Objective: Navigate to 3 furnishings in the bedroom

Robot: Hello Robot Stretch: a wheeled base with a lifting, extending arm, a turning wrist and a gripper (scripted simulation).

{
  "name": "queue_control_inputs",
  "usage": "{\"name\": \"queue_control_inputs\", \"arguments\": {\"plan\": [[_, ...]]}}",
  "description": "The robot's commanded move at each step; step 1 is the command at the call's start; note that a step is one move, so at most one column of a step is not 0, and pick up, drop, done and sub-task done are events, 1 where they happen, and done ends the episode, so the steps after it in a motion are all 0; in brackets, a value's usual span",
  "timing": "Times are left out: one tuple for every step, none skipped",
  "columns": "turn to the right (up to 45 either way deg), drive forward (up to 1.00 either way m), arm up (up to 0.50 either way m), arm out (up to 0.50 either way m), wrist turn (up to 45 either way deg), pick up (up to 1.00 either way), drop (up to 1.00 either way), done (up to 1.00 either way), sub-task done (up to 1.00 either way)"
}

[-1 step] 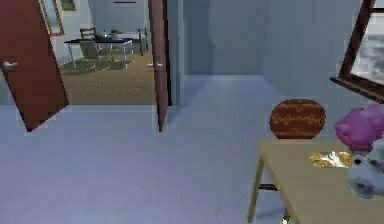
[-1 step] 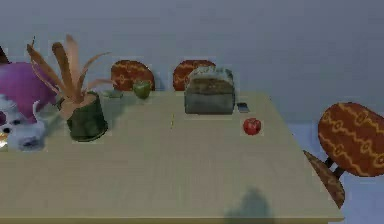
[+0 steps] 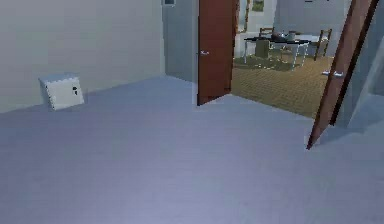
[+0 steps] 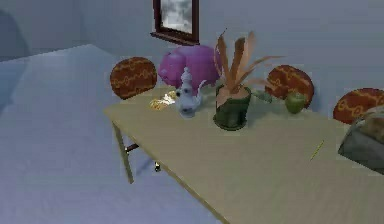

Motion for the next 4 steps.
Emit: {"name": "queue_control_inputs", "arguments": {"plan": [[-42.0,0.0,0.0,0.0,0.0,0.0,0.0,0.0,0.0],[-3.0,0.0,0.0,0.0,0.0,0.0,0.0,0.0,0.0],[0.0,0.2,0.0,0.0,0.0,0.0,0.0,0.0,0.0],[45.0,0.0,0.0,0.0,0.0,0.0,0.0,0.0,0.0]]}}
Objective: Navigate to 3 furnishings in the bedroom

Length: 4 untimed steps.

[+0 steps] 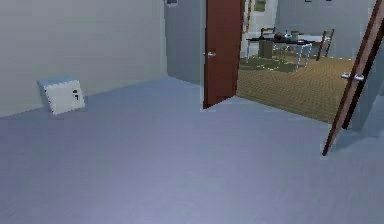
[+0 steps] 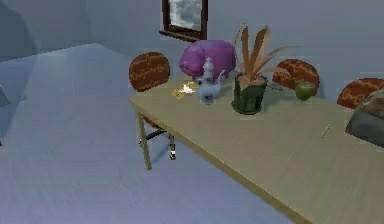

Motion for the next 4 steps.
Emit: {"name": "queue_control_inputs", "arguments": {"plan": [[21.0,0.0,0.0,0.0,0.0,0.0,0.0,0.0,0.0],[0.0,1.0,0.0,0.0,0.0,0.0,0.0,0.0,0.0],[0.0,1.0,0.0,0.0,0.0,0.0,0.0,0.0,0.0],[9.0,0.0,0.0,0.0,0.0,0.0,0.0,0.0,0.0]]}}
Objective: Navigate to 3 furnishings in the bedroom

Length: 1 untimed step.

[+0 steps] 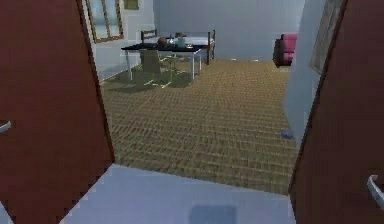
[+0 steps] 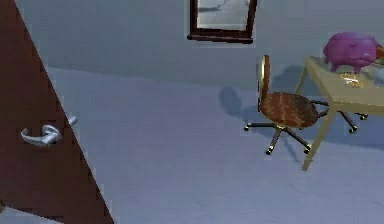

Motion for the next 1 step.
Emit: {"name": "queue_control_inputs", "arguments": {"plan": [[0.0,0.25,0.0,0.0,0.0,0.0,0.0,0.0,0.0]]}}
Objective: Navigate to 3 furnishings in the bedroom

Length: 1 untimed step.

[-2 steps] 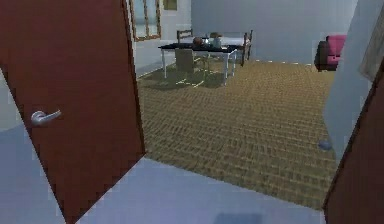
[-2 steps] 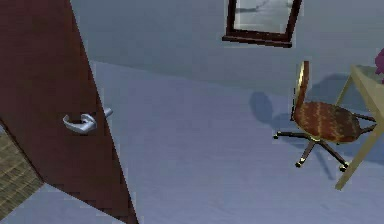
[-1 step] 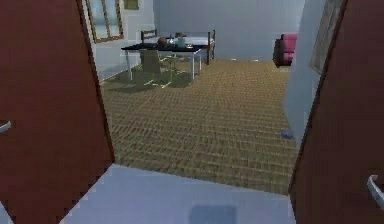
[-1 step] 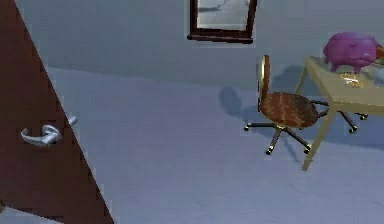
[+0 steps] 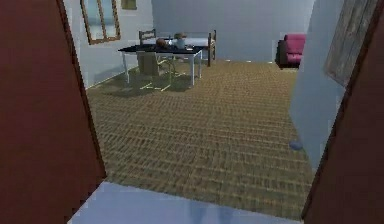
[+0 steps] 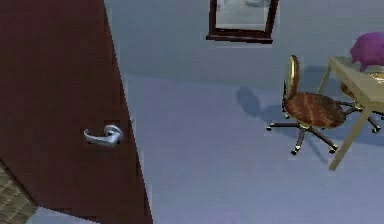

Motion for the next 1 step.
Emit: {"name": "queue_control_inputs", "arguments": {"plan": [[-3.0,0.0,0.0,0.0,0.0,0.0,0.0,0.0,0.0]]}}
